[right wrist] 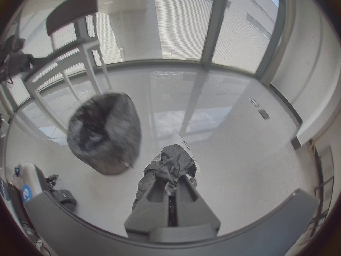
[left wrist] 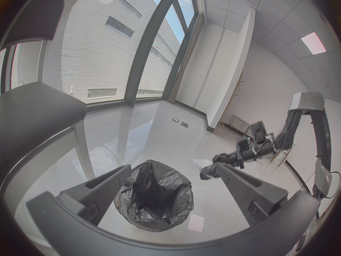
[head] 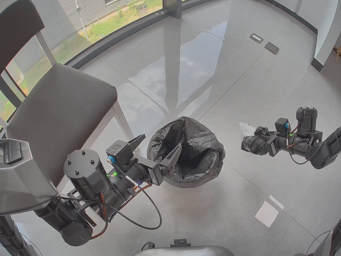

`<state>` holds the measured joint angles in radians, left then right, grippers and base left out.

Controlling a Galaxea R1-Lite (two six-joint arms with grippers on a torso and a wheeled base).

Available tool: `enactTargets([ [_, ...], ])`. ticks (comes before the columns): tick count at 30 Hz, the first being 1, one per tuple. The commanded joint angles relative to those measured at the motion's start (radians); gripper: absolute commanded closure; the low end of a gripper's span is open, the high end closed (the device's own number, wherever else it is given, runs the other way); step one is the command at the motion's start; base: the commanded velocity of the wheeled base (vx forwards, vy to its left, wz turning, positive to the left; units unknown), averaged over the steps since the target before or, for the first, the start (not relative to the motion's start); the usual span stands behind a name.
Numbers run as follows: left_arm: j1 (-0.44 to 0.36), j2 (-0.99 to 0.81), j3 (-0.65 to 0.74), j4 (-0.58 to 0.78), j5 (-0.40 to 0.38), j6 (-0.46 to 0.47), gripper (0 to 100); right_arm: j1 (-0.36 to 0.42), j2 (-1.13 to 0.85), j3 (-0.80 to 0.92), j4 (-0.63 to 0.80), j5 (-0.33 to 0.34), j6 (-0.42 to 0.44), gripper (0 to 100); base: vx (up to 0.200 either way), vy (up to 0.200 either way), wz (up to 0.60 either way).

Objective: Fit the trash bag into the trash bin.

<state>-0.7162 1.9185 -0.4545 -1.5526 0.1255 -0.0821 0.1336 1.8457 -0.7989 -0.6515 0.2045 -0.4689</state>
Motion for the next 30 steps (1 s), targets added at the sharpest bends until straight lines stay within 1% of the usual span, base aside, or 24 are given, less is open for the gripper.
enactTargets([
  [1,0.0,-0.007,0.002,-0.017,0.0,0.002,0,0.166,-0.201,-0.085,0.104,0.0,-0.005,100,0.0,0.0,0.0],
  [7,0.0,-0.01,0.003,-0.017,0.003,0.002,0,0.262,-0.189,-0.129,0.108,-0.002,-0.005,100,0.0,0.0,0.0],
  [12,0.0,-0.019,0.002,-0.017,0.003,0.002,0,0.322,-0.138,-0.146,0.099,0.0,-0.005,100,0.0,0.0,0.0],
  [13,0.0,-0.019,0.002,-0.017,0.003,0.002,0,0.322,-0.138,-0.146,0.099,0.0,-0.005,100,0.0,0.0,0.0],
  [14,0.0,-0.018,0.002,-0.017,0.003,0.004,0,0.354,-0.109,-0.144,0.092,0.0,-0.005,100,0.0,0.0,0.0],
  [16,0.0,-0.018,0.0,-0.017,0.003,0.004,0,0.376,-0.077,-0.146,0.082,0.0,-0.008,100,0.0,0.0,0.0],
  [22,0.001,-0.023,0.0,-0.018,0.005,0.004,0,0.402,0.05,-0.18,0.039,0.0,-0.046,100,0.0,0.0,0.0],
  [30,0.0,-0.027,0.0,-0.018,0.005,0.004,0,0.428,0.164,-0.21,0.021,0.001,-0.048,100,0.0,0.0,0.0],
])
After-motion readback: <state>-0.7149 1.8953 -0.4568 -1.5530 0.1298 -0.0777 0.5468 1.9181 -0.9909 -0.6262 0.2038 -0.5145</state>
